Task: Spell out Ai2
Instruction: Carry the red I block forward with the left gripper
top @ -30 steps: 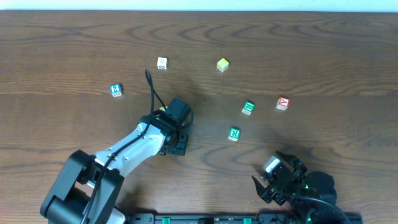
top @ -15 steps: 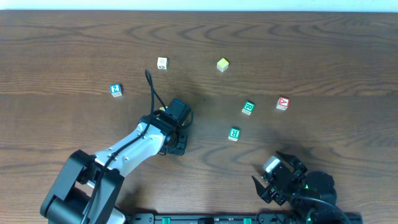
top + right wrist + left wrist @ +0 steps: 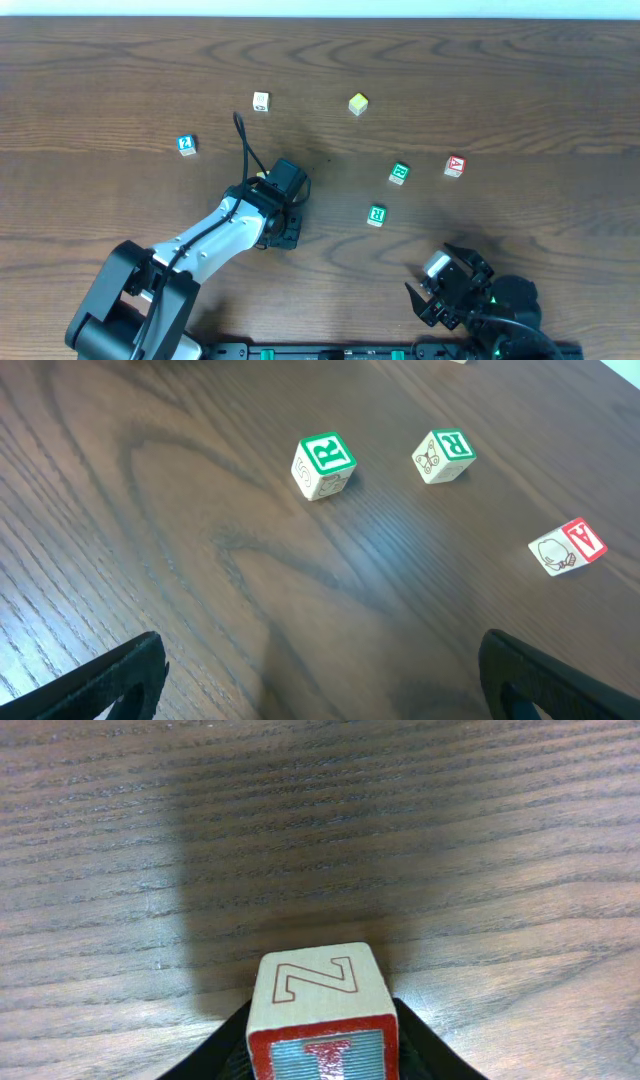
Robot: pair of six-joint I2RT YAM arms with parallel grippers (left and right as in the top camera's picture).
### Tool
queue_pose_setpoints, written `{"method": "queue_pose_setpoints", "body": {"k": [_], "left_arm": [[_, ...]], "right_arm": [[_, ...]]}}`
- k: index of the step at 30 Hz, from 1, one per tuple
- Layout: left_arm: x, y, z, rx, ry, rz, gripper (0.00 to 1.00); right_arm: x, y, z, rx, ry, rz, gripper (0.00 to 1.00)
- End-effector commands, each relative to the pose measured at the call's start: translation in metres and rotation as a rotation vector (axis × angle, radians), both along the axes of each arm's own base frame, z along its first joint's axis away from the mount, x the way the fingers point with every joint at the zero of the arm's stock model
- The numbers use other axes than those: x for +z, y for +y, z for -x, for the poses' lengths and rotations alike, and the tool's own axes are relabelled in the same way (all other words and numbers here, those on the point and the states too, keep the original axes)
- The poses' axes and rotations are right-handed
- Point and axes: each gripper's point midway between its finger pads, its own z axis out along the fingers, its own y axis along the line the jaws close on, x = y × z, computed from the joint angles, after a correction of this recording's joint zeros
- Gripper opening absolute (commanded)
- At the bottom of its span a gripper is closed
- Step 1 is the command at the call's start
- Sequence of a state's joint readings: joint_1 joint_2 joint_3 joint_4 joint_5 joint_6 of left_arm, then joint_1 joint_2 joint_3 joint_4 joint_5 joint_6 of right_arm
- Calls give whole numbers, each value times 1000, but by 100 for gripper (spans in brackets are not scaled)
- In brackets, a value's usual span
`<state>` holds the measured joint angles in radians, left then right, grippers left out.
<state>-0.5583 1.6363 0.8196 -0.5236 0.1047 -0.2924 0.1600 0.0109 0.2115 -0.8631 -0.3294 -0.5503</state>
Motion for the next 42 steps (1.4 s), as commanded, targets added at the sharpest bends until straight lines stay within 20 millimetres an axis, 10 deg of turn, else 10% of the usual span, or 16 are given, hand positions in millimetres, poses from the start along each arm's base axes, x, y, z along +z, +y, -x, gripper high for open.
{"method": "queue_pose_setpoints", "body": {"k": [1,16,20,42], "left_arm": [[0,-1,-5,8,-4,-6,35],[94,-47,-107,36,-339,107,27],[114,-63,-128,62,-405,182,6],[29,-65,-132,225,-121,68,6]], "right_arm": [[-5,1,1,6,9,-4,99],[-5,1,1,6,9,-4,99],[-5,1,1,6,9,-4,99],[-5,1,1,6,9,-4,99]]}}
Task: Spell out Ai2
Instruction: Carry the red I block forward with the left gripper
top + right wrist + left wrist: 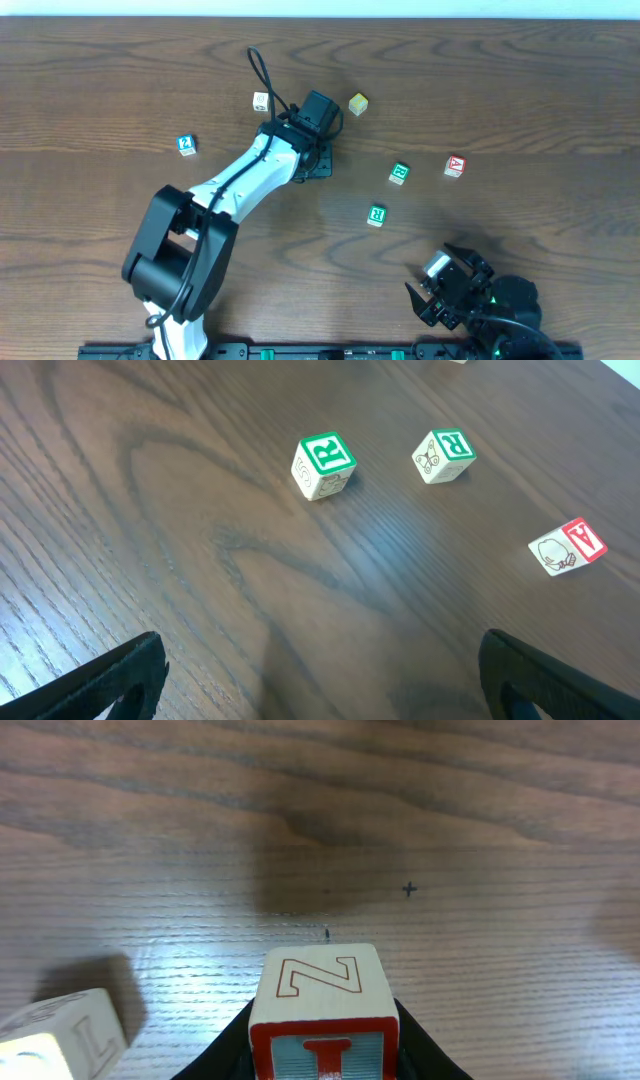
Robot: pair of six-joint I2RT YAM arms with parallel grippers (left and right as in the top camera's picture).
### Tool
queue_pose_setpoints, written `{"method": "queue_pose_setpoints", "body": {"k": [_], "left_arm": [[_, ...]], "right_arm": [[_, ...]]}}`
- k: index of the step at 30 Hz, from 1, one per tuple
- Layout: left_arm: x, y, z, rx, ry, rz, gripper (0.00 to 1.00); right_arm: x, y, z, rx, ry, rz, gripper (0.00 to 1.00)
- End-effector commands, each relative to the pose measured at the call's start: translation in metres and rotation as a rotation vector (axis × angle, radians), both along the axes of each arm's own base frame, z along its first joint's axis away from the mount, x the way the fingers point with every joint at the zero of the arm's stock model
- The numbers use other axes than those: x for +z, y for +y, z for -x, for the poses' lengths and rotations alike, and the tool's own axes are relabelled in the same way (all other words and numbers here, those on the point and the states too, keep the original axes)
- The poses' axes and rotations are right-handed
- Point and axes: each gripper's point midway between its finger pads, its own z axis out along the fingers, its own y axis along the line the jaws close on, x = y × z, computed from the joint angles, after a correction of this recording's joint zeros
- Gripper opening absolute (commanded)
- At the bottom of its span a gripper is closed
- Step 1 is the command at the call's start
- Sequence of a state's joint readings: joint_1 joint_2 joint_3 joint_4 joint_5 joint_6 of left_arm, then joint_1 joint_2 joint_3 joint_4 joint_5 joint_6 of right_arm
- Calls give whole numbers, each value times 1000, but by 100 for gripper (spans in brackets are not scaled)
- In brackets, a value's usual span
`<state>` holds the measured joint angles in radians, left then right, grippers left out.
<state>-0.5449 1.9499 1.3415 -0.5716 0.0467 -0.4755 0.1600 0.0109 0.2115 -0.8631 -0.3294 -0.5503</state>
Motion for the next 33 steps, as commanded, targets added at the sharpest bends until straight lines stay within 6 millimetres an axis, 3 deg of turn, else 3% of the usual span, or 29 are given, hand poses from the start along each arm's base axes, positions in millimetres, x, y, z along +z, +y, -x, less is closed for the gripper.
{"method": "queue_pose_setpoints", "body": {"k": [1,13,23,29,33], "left_arm": [[-9,-3,-2,19,22,2,6],[-10,2,-7,23,-2,-26,6],[-1,-13,-23,-50,-94,-53,5],[-3,-25,-31,-75,-86,-42,5],[-15,-31,-32,-85,-34,-53,5]], "right_arm": [[-5,1,1,6,9,-4,99],[-5,1,1,6,9,-4,99],[-5,1,1,6,9,-4,99],[-5,1,1,6,9,-4,99],[-5,1,1,6,9,-4,99]]}}
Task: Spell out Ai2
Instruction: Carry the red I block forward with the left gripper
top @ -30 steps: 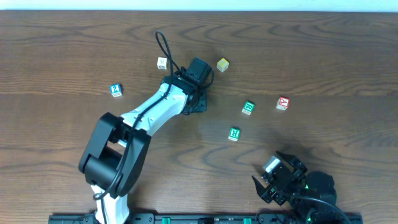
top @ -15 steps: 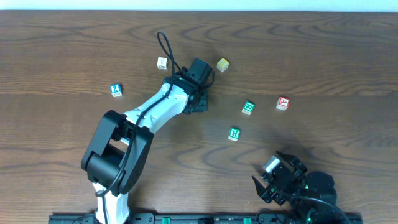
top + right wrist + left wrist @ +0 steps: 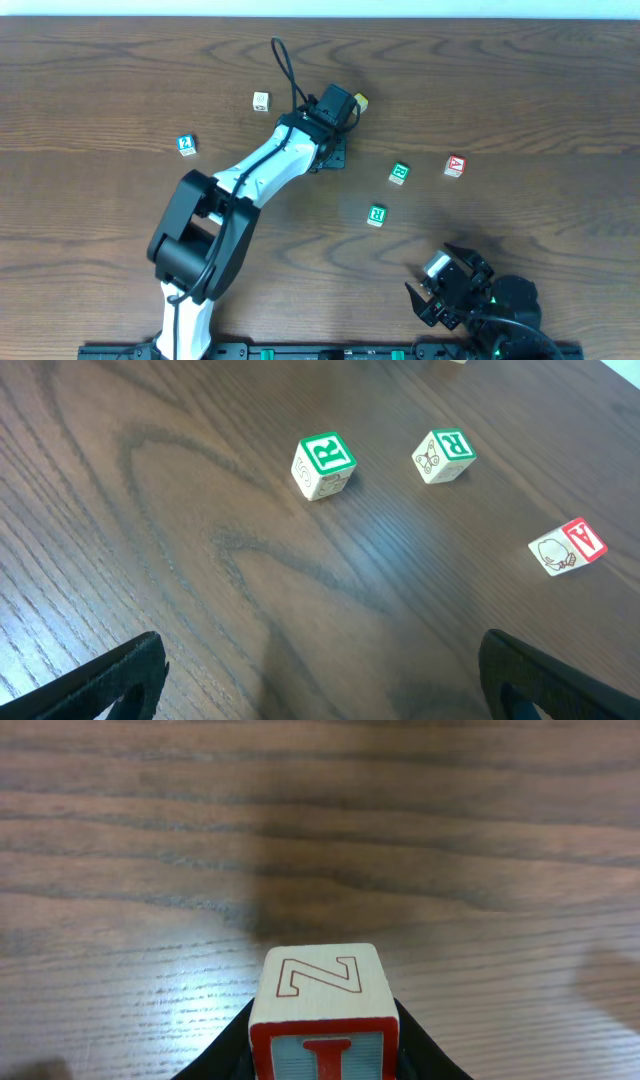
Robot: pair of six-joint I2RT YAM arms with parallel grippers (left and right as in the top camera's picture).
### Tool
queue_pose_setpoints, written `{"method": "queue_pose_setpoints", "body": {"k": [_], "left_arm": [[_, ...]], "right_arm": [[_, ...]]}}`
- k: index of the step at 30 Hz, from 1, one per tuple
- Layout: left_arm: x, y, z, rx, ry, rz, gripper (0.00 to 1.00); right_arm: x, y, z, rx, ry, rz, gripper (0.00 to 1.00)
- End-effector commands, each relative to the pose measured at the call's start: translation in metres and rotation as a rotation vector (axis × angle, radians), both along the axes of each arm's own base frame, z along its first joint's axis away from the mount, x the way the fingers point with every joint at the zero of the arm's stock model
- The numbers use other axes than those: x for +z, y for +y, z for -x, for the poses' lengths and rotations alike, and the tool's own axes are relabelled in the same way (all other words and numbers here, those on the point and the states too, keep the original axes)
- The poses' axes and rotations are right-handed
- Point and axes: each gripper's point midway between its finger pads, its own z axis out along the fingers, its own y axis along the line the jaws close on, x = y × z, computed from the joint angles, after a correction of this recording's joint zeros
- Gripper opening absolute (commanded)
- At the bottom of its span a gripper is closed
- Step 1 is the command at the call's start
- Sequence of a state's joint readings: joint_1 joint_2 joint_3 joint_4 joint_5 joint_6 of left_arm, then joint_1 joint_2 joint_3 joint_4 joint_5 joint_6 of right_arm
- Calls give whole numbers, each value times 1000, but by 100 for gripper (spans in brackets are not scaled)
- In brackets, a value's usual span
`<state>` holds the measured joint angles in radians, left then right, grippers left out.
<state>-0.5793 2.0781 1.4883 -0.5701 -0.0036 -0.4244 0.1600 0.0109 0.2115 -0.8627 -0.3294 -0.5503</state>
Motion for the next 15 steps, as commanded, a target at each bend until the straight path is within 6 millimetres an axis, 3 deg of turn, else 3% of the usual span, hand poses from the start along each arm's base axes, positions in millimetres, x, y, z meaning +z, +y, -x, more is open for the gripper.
{"method": "queue_pose_setpoints", "body": {"k": [1,15], "left_arm": [[-10,-7,-3,-20,37,-14,5],[-14,-22,1,9,80,25,6]], "right_arm": [[-5,1,1,6,10,-4,99],[-5,1,1,6,10,-4,99]]}}
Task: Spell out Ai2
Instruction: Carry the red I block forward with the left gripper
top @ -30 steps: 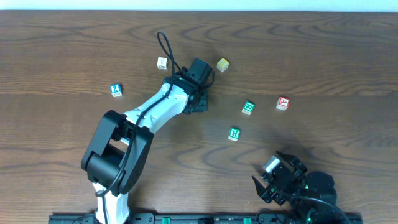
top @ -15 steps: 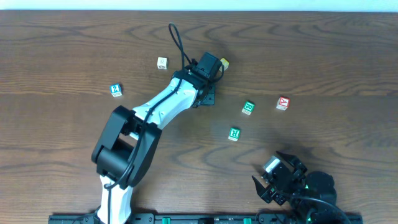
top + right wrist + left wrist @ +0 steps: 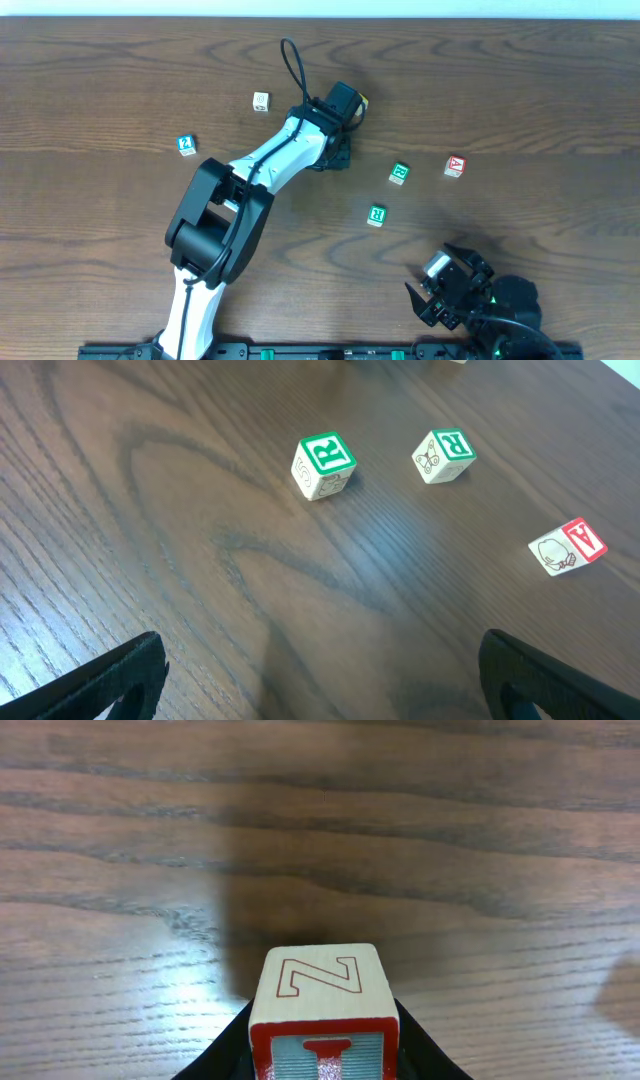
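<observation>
My left gripper [image 3: 322,1025] is shut on a wooden block [image 3: 320,985] with an outlined Z on top and a red I on the face toward the camera; it hangs above bare wood over a dark shadow. Overhead, the left gripper [image 3: 336,150] sits at the table's back middle and hides the block. The red A block [image 3: 455,166] lies to its right, also seen as the red A block [image 3: 568,547]. Far left lies the blue 2 block [image 3: 186,145]. My right gripper [image 3: 320,680] is open and empty near the front edge.
Two green R blocks [image 3: 399,173] [image 3: 376,214] lie between the arms, in the right wrist view as the green blocks [image 3: 323,465] [image 3: 444,456]. A white block [image 3: 260,101] and a yellow block [image 3: 359,100] sit beside the left wrist.
The left gripper with the I block has shifted slightly to the right, and the shadow under the block is darker and larger. The right arm has not moved.
The left gripper held the I block over the front middle of the table. Then it was farther back between the white and yellow blocks. Then it stood by the yellow block, and now a little more to the right. The right gripper stayed open in place.
</observation>
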Robot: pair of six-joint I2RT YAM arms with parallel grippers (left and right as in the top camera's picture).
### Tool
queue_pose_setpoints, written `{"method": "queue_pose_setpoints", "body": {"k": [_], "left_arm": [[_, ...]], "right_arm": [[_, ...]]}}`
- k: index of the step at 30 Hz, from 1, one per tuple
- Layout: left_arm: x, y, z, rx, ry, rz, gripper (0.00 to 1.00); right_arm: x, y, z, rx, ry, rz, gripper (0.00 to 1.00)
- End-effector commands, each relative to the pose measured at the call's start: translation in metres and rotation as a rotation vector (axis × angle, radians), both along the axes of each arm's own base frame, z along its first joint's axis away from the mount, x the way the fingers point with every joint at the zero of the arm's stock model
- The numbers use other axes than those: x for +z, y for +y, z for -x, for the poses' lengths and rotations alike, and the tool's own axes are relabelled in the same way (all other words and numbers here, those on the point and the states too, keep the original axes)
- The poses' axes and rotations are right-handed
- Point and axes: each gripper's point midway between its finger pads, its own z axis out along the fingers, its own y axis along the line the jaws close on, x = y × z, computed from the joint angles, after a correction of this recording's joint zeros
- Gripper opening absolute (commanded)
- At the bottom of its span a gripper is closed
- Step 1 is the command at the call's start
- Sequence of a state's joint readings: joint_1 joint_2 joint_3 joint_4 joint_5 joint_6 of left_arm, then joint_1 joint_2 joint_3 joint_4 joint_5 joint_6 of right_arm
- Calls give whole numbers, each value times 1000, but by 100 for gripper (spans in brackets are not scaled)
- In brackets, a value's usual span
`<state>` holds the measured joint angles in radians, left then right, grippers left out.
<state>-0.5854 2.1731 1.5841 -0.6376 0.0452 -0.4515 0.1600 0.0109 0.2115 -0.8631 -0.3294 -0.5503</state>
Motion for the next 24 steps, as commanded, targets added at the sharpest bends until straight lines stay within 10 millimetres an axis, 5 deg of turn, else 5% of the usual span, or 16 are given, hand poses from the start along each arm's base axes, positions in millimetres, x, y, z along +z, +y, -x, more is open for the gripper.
{"method": "queue_pose_setpoints", "body": {"k": [1,7,17,24], "left_arm": [[4,-11,0,1,-6,13,5],[3,-8,1,1,-22,-28,15],[1,-2,-2,17,-39,-59,9],[1,-2,-2,15,-36,-60,29]], "right_arm": [[-5,1,1,6,9,-4,99],[-5,1,1,6,9,-4,99],[-5,1,1,6,9,-4,99],[-5,1,1,6,9,-4,99]]}}
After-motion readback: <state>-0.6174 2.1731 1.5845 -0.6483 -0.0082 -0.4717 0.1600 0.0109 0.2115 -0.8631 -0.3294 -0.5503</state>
